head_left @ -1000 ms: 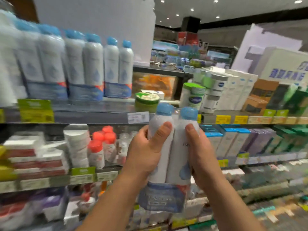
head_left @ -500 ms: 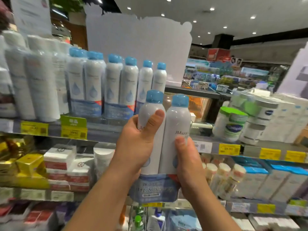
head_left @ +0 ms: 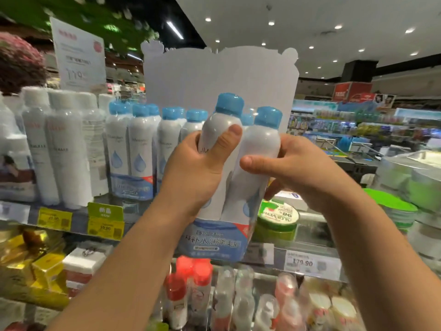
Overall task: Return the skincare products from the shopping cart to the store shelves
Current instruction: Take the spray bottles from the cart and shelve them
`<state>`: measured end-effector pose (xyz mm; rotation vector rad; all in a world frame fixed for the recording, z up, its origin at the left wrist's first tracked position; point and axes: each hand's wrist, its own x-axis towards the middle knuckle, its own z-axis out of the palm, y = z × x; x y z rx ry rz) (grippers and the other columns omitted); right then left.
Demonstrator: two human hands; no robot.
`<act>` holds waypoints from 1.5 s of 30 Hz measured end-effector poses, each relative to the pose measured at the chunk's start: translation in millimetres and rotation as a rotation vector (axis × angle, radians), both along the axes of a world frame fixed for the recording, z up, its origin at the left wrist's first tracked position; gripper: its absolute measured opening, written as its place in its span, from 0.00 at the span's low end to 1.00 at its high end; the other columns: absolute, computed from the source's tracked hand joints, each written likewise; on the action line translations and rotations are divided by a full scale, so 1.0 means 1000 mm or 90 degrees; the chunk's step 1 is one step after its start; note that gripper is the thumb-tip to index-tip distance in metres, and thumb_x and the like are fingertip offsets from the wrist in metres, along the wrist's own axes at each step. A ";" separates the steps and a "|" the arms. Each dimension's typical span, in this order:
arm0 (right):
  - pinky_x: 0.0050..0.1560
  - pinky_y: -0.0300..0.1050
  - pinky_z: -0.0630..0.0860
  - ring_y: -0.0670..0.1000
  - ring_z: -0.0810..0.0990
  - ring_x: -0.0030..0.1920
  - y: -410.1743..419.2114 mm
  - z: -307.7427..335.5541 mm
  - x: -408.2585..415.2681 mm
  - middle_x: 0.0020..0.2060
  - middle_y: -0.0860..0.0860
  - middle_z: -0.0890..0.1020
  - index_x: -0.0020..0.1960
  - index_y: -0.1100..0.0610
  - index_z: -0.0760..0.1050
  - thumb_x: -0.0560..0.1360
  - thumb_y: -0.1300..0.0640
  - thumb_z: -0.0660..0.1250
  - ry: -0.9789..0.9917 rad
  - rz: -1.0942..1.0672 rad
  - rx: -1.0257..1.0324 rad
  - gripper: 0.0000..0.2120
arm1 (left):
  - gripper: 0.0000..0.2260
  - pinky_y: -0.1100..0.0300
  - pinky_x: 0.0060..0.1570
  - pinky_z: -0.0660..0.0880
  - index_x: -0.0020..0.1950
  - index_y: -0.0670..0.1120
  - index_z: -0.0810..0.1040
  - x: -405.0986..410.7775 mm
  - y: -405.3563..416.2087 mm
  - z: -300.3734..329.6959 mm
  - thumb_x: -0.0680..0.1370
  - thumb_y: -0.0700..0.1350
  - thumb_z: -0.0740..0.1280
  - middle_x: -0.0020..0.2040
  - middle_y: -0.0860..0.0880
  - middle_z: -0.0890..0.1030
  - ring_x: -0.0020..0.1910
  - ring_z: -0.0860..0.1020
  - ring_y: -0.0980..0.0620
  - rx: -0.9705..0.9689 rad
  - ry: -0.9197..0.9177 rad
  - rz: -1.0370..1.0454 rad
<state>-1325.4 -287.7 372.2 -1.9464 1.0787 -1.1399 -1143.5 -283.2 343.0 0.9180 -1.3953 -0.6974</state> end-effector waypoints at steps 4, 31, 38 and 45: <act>0.37 0.53 0.83 0.58 0.88 0.46 -0.022 0.010 0.007 0.46 0.55 0.88 0.55 0.56 0.84 0.64 0.43 0.78 -0.025 -0.041 -0.031 0.24 | 0.27 0.56 0.43 0.73 0.53 0.53 0.78 0.003 -0.025 0.011 0.71 0.74 0.60 0.40 0.53 0.81 0.41 0.79 0.59 -0.015 -0.049 0.052; 0.27 0.48 0.79 0.55 0.83 0.33 -0.115 -0.030 0.013 0.37 0.55 0.86 0.47 0.55 0.84 0.69 0.49 0.81 -0.042 -0.258 -0.087 0.13 | 0.17 0.73 0.49 0.67 0.71 0.58 0.73 0.016 -0.087 -0.069 0.82 0.50 0.65 0.62 0.62 0.70 0.53 0.75 0.63 0.034 -0.143 0.060; 0.30 0.57 0.80 0.62 0.85 0.35 -0.123 -0.036 0.020 0.36 0.53 0.86 0.49 0.54 0.84 0.69 0.46 0.81 -0.006 -0.265 -0.094 0.16 | 0.20 0.73 0.50 0.68 0.72 0.59 0.71 0.018 -0.091 -0.072 0.80 0.52 0.65 0.65 0.60 0.69 0.57 0.76 0.60 0.038 -0.145 0.044; 0.43 0.56 0.85 0.48 0.85 0.41 -0.122 -0.043 0.021 0.43 0.46 0.86 0.56 0.46 0.80 0.63 0.35 0.80 0.048 -0.312 -0.088 0.26 | 0.21 0.64 0.57 0.71 0.75 0.59 0.69 0.017 -0.092 -0.075 0.81 0.53 0.65 0.68 0.59 0.68 0.60 0.75 0.59 0.043 -0.159 0.027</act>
